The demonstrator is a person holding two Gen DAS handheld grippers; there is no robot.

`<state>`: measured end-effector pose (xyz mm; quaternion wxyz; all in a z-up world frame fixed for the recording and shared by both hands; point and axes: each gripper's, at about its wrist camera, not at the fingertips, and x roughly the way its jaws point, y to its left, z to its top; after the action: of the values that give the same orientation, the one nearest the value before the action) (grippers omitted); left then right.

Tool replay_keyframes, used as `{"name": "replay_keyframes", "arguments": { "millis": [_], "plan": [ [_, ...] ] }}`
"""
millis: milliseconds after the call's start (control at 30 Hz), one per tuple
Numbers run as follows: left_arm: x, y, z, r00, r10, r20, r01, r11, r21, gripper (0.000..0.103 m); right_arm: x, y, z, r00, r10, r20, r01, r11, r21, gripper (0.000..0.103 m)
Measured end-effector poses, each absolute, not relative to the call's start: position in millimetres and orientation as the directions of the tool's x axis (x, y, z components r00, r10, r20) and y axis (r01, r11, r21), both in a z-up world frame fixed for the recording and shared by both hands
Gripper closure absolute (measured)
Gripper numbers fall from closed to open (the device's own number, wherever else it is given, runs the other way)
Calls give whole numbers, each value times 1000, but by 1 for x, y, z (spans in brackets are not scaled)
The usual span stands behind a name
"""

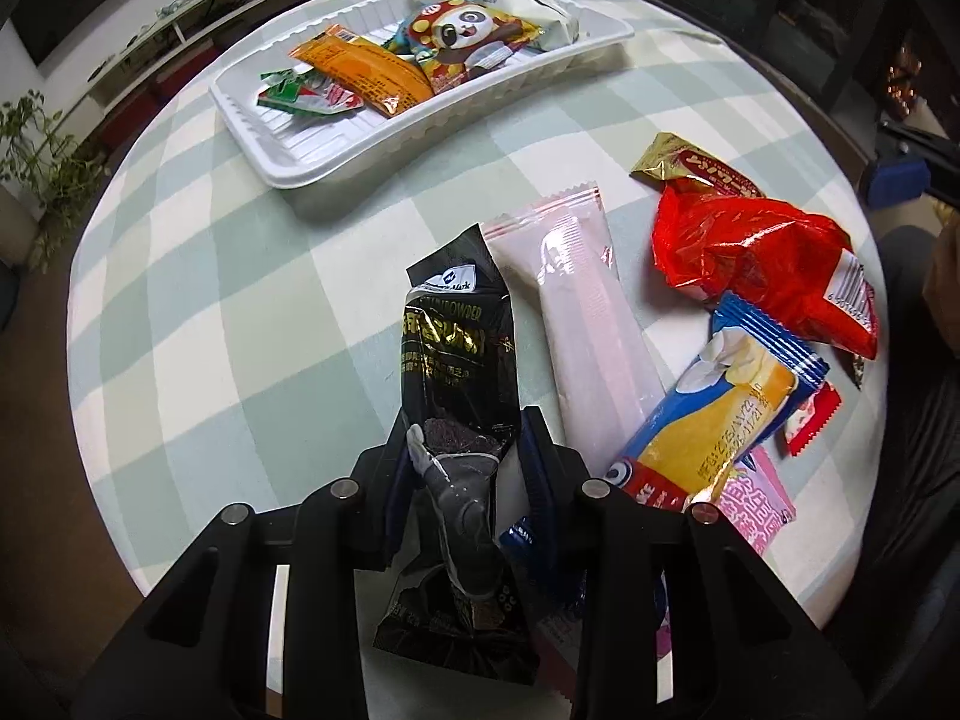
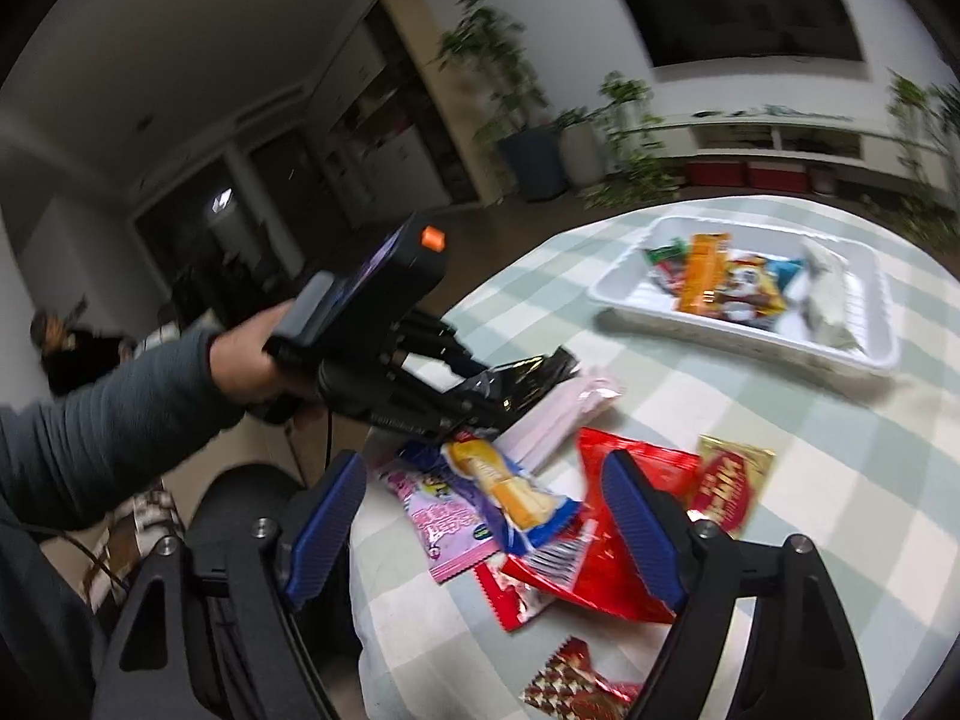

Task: Organize snacks
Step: 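Grasp the black snack bag with the left tool while the right tool grasps the blue-yellow cake packet, then lift and carry the black bag and cake packet to the tray with both tools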

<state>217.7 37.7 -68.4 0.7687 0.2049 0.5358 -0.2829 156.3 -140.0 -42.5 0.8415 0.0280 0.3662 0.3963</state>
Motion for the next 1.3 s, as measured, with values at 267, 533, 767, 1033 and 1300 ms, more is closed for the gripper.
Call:
{"name": "replay_keyframes", "arguments": {
  "millis": [267,533,767,1033,1300],
  "plan": [
    [211,73,-63,270,-302,-914,599,796,-86,72,180,-71,-69,307,539,-785,-765,630,133,41],
    [212,91,-68,270,-349,-897,577,805,-139,72,201,-50,-94,236,400,-886,-809,586,48,47],
    [213,91,-70,272,-365,-891,574,804,-154,72,204,-48,-103,190,364,-912,-817,574,59,49],
    [213,90,-71,268,-366,-891,570,806,-159,72,208,-39,-110,145,251,-957,-842,539,14,49],
    [213,90,-71,278,-358,-892,568,810,-148,72,204,-45,-105,169,265,-949,-834,551,5,66]
  ]
}}
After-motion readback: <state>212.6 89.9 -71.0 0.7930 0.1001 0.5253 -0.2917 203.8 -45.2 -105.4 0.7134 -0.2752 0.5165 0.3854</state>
